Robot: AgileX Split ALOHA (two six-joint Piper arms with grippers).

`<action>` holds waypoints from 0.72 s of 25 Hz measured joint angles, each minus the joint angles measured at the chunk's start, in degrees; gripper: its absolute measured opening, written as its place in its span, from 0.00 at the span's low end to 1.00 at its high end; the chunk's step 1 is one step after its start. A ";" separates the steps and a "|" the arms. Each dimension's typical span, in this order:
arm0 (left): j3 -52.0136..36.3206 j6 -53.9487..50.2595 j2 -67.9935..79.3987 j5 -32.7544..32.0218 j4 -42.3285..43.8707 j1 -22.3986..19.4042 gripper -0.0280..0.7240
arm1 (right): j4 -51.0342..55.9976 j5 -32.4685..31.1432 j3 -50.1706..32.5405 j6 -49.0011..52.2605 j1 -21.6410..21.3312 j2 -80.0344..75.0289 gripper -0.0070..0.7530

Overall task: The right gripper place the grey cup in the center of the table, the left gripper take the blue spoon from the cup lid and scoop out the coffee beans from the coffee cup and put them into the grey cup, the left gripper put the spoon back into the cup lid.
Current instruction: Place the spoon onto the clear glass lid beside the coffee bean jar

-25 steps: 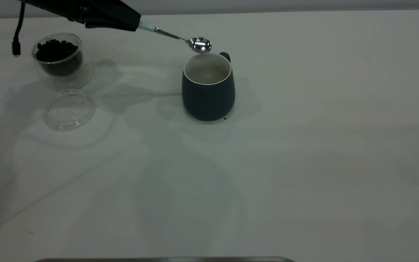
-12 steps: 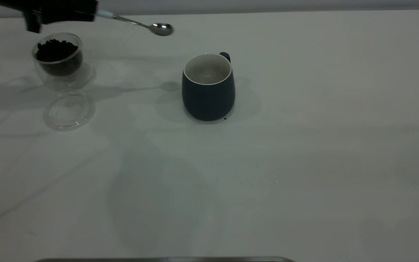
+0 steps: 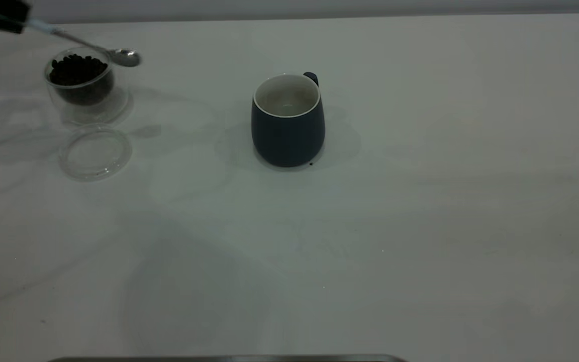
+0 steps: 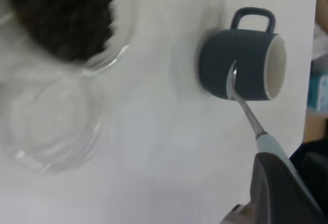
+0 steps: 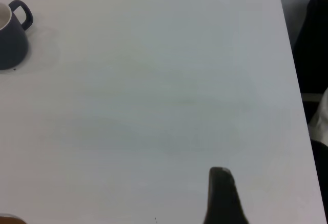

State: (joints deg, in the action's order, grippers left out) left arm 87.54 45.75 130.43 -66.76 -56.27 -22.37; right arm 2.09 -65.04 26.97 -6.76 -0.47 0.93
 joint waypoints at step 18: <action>-9.03 8.00 5.95 0.37 -0.45 -13.92 0.21 | 0.00 0.00 0.00 -0.04 0.00 0.00 0.61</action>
State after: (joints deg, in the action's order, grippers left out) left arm 78.51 53.75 136.38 -66.39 -56.72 -36.29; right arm 2.09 -65.04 26.97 -6.80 -0.47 0.93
